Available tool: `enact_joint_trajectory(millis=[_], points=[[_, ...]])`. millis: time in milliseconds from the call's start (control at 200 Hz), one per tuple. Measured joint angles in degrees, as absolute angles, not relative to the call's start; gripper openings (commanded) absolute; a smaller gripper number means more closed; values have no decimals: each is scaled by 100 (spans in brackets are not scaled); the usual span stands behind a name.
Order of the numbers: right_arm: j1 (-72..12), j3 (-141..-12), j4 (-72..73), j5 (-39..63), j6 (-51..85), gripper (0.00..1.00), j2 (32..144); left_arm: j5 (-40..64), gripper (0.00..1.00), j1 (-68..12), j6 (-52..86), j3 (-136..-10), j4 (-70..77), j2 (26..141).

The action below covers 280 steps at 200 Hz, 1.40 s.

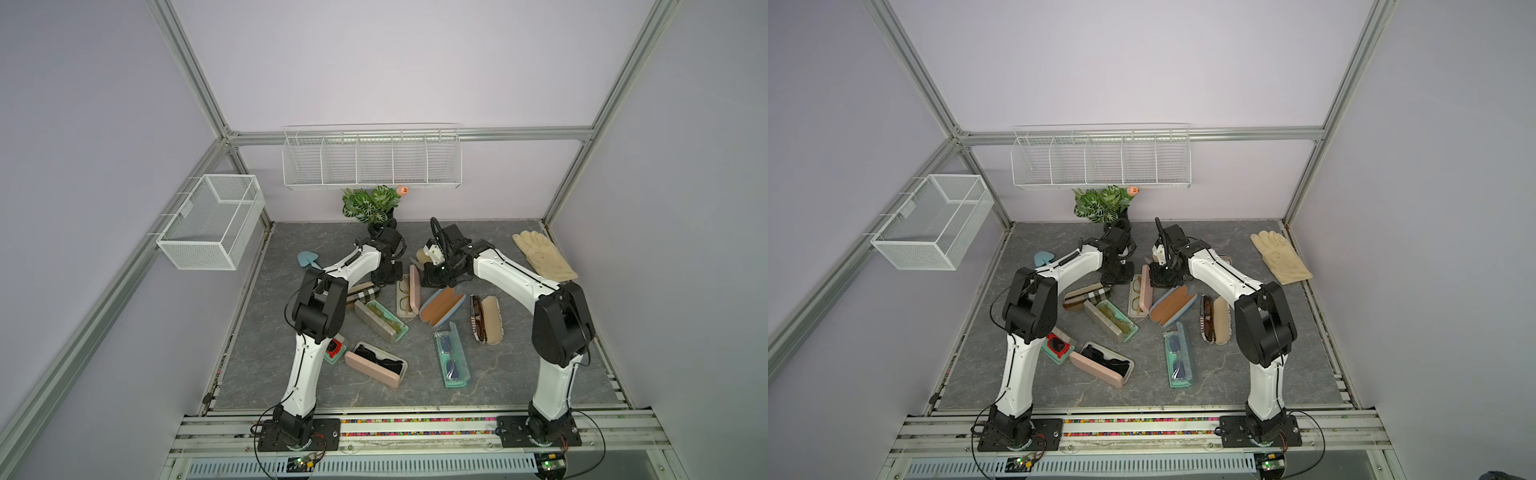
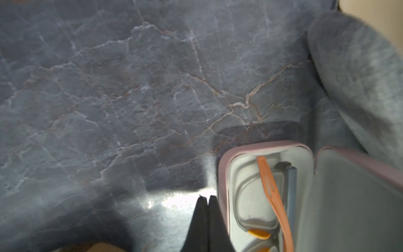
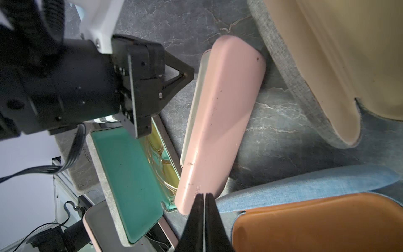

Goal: Close the glasses case
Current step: Close the glasses case at the center of the board.

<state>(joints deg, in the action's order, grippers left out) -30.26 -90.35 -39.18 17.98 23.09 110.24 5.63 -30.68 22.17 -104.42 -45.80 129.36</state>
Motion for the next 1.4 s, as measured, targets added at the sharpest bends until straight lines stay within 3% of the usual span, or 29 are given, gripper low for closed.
enact_joint_trajectory(millis=[1400], points=[[-3236, -9349, -3852, 2045, 2379, 8, 11992, 1210, 0, -2888, 2311, -9708, -3671, 12761]])
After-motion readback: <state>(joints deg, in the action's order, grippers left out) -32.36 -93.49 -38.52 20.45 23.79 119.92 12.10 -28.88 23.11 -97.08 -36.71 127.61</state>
